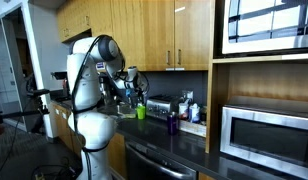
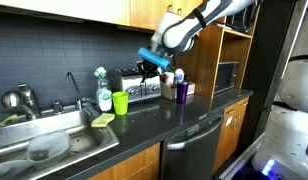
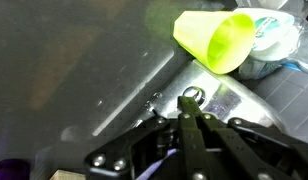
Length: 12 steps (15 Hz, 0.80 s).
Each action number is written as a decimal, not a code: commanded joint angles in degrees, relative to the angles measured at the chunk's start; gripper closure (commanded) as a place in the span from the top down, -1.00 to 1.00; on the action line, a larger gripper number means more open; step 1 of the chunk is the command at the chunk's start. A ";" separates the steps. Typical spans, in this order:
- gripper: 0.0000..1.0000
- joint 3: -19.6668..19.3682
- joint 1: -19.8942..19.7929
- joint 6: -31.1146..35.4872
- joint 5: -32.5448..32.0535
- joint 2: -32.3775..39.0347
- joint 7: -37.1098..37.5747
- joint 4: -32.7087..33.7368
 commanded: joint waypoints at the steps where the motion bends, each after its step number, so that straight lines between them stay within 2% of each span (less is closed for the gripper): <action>1: -1.00 1.08 -0.15 -2.51 -5.58 0.93 7.59 3.07; 6: -1.00 -0.35 0.39 -5.93 -9.11 2.47 12.97 6.05; 12: -1.00 -1.95 1.65 -7.01 -12.08 8.44 18.69 12.70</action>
